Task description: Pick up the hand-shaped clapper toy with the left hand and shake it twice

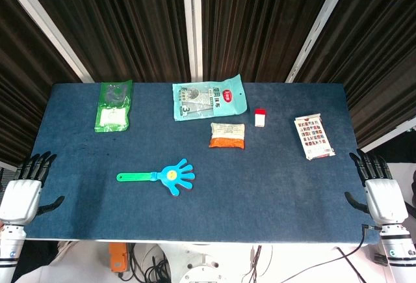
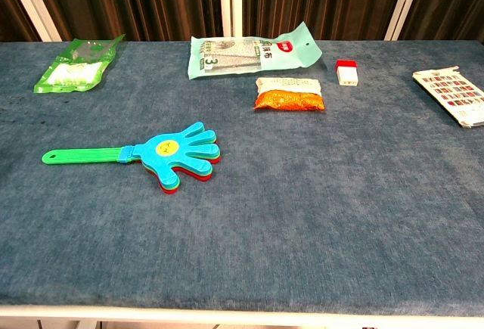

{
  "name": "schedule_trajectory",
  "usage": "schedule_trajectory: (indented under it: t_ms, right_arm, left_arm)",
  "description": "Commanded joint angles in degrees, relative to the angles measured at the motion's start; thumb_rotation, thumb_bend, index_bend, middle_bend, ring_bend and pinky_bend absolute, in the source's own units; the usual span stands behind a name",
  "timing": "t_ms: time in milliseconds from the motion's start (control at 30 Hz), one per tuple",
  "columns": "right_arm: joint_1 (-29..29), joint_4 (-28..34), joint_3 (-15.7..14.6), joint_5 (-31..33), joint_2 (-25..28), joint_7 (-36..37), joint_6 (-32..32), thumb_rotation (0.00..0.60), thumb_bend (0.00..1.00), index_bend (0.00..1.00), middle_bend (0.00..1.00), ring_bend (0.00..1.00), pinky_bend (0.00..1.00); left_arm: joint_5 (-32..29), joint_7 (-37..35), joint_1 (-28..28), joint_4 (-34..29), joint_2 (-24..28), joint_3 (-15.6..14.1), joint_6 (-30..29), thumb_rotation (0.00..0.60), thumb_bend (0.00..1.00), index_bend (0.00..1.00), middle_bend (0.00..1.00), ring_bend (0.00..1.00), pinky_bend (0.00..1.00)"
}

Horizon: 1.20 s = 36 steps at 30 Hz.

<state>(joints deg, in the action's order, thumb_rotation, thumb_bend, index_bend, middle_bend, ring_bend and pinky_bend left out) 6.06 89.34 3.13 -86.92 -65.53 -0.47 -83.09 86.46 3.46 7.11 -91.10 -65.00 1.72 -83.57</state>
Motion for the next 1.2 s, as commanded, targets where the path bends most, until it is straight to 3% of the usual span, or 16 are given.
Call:
schedule_trajectory:
  t_ms: [33,300,533,900,1200]
  right_arm:
    - [-0.01,-0.06,0.00,0.02,-0.05,0.01,0.00,0.600,0.16,0.00,0.00,0.00,0.00]
    - [0.09,-0.24,0.20,0.26,-0.11,0.09,0.05,0.600,0.16,0.00,0.00,0.00,0.00]
    - [0.40,0.45,0.66,0.88,0.02,-0.58,0.37,0.600,0.16,0.00,0.00,0.00,0.00]
    - [-0.12,-0.72,0.44,1.24,0.32,0.99,0.15,0.600,0.16,0.00,0.00,0.00,0.00]
    - [-0.34,-2.36,0.60,1.73,0.67,3.08,0.25,0.600,0.16,0.00,0.00,0.00,0.00]
  left_arm:
    - [0.03,0.03,0.01,-0.04,0.00,-0.01,0.02,0.578,0.16,0.00,0.00,0.00,0.00]
    - [0.37,-0.88,0.42,-0.62,0.11,0.07,0.46,0.579,0.16,0.00,0.00,0.00,0.00]
    - [1.43,-4.65,4.10,-2.24,-1.40,1.18,4.44,0.587,0.16,0.00,0.00,0.00,0.00]
    - [-2.80,-4.35,14.16,0.49,-11.60,4.77,17.00,0.600,0.19,0.01,0.00,0.00,0.00]
    - [-5.71,-5.59,17.97,8.14,-19.97,4.29,22.70,0.600,0.20,0.04,0.00,0.00,0.00]
